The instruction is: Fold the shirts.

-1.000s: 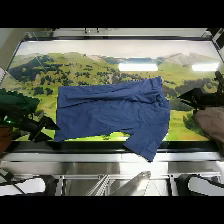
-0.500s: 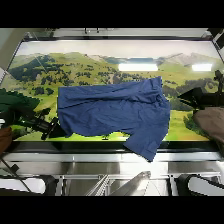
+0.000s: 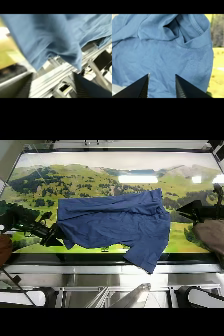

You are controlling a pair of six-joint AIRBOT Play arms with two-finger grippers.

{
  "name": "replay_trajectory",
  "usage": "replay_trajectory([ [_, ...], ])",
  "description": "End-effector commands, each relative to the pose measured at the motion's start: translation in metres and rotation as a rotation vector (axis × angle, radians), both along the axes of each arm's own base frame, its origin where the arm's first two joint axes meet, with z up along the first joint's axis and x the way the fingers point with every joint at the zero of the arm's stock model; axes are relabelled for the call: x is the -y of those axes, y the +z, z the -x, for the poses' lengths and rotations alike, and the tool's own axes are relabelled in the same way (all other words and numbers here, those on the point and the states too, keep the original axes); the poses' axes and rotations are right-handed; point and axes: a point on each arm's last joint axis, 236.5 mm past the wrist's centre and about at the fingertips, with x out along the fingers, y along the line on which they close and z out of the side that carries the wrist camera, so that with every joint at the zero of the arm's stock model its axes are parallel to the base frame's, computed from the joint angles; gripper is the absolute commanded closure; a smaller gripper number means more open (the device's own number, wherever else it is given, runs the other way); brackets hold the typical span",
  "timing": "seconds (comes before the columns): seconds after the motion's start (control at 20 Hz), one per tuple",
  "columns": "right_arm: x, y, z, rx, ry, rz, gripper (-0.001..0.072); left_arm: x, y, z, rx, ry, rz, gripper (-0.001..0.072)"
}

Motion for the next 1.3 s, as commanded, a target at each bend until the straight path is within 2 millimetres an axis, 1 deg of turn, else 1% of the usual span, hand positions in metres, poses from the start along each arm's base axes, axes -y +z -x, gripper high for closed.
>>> replay_trajectory([
  [0.0, 0.0, 0.0, 0.001, 0.001, 0.005, 0.003, 0.0344, -0.027, -0.001, 0.001, 0.036, 0.167, -0.066, 0.0066],
  [0.05, 0.0, 0.0, 0.001, 0.001, 0.004, 0.003, 0.0344, -0.029, -0.005, 0.006, 0.037, 0.195, -0.078, 0.0069],
  [0.15, 0.0, 0.0, 0.001, 0.001, 0.003, 0.002, 0.0344, -0.025, -0.019, 0.016, 0.02, 0.217, -0.095, 0.0068],
  [0.3, 0.0, 0.001, 0.0, 0.007, 0.003, -0.001, 0.0343, -0.009, -0.036, 0.014, 0.046, 0.196, -0.134, 0.0068],
  [0.4, -0.001, 0.001, 0.0, 0.007, 0.004, -0.001, 0.0344, 0.005, -0.04, 0.006, 0.082, 0.18, -0.146, 0.0069],
  [0.55, -0.001, 0.001, 0.0, 0.011, 0.009, 0.002, 0.0343, 0.023, -0.04, -0.02, 0.156, 0.226, -0.137, 0.0069],
  [0.7, -0.003, 0.002, 0.003, 0.006, 0.02, -0.006, 0.0343, 0.031, -0.035, -0.027, 0.188, 0.23, -0.103, 0.0072],
  [0.75, -0.004, 0.002, 0.004, 0.003, 0.025, -0.008, 0.0344, 0.032, -0.034, -0.028, 0.193, 0.232, -0.095, 0.0151],
  [0.8, -0.005, 0.002, 0.006, -0.002, 0.032, -0.013, 0.0344, 0.034, -0.032, -0.03, 0.208, 0.227, -0.082, 0.0211],
  [0.85, -0.007, 0.002, 0.008, -0.009, 0.038, -0.022, 0.0344, 0.034, -0.031, -0.032, 0.219, 0.227, -0.078, 0.024],
  [1.05, -0.013, -0.007, 0.019, -0.06, 0.032, -0.053, 0.0344, 0.036, -0.033, -0.032, 0.243, 0.203, -0.085, 0.0632],
  [1.1, -0.014, -0.01, 0.024, -0.079, 0.024, -0.063, 0.0344, 0.035, -0.033, -0.033, 0.246, 0.202, -0.087, 0.0638],
  [1.15, -0.015, -0.014, 0.03, -0.101, 0.012, -0.074, 0.0345, 0.035, -0.034, -0.033, 0.252, 0.2, -0.088, 0.0674],
  [1.25, -0.014, -0.021, 0.043, -0.143, -0.029, -0.096, 0.0345, 0.034, -0.034, -0.034, 0.258, 0.2, -0.09, 0.0674],
])
